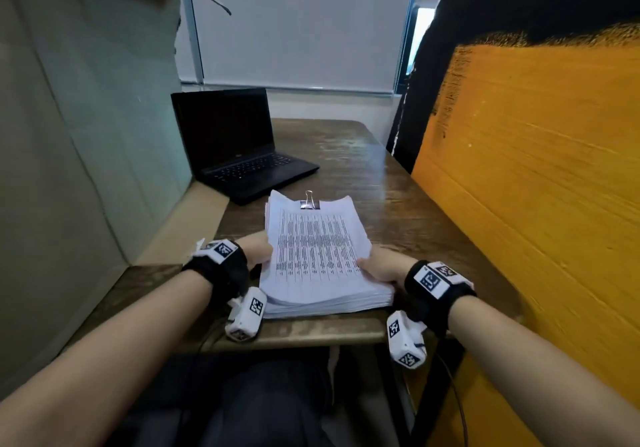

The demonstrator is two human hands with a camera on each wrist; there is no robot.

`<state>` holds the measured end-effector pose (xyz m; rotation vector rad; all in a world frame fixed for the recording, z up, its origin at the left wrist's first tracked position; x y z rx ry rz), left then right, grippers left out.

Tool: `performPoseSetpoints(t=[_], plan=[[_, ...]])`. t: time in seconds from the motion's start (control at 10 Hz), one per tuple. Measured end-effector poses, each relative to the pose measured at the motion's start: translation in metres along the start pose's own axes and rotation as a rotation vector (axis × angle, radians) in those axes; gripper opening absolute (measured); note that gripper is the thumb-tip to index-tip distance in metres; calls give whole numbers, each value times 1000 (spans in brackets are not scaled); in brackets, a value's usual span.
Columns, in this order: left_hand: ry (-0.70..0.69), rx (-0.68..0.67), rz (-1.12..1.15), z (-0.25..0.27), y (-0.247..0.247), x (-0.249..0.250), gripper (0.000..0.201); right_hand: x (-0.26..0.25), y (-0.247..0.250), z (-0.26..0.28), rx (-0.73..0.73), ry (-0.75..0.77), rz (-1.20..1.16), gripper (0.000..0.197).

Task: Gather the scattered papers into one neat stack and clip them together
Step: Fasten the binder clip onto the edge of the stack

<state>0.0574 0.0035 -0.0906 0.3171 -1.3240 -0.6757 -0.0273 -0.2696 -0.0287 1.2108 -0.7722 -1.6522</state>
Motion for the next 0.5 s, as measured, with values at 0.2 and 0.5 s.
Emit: performPoseSetpoints(t=[0.2,0.5], plan=[[56,20,151,80,0,46,34,7,7,12,-155,-1,-69,44],[194,103,349,50,35,51,25,17,81,-33,-83,-62,-652,58]])
Point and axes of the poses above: each hand's wrist, its own z-axis away from the middle knuckle, its own y-axis out of the back of the hand, x = y × z, the point moved 5 cm from there along -z, towards the middle knuckle, and after that the axes turned 5 degrees about -y, right-handed, at the moved point
